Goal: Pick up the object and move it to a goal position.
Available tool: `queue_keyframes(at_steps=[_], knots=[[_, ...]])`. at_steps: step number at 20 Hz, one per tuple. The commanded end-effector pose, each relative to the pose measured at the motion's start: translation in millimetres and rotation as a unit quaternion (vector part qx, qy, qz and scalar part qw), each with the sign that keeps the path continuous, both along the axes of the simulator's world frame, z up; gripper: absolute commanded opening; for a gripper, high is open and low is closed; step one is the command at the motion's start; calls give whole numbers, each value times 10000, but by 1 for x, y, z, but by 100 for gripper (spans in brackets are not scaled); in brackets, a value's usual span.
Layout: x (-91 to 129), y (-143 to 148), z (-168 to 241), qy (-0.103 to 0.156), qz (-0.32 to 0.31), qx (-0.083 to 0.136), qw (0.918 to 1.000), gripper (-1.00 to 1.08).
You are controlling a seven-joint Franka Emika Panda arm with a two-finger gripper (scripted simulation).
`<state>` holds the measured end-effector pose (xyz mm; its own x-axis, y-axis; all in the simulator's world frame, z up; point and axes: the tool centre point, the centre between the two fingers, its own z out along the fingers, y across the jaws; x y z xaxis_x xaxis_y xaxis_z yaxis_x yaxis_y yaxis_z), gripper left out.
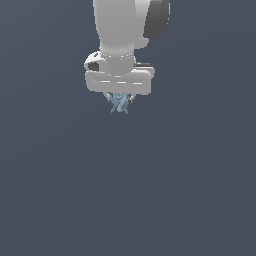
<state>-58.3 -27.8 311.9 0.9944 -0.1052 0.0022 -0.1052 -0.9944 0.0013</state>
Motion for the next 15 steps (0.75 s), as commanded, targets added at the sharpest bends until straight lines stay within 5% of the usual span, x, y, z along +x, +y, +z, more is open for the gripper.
queue_keyframes(at_steps=[1,15], knots=[[1,5,19,9,0,2,10000,-100],[7,15,59,10,1,6,10000,-100]])
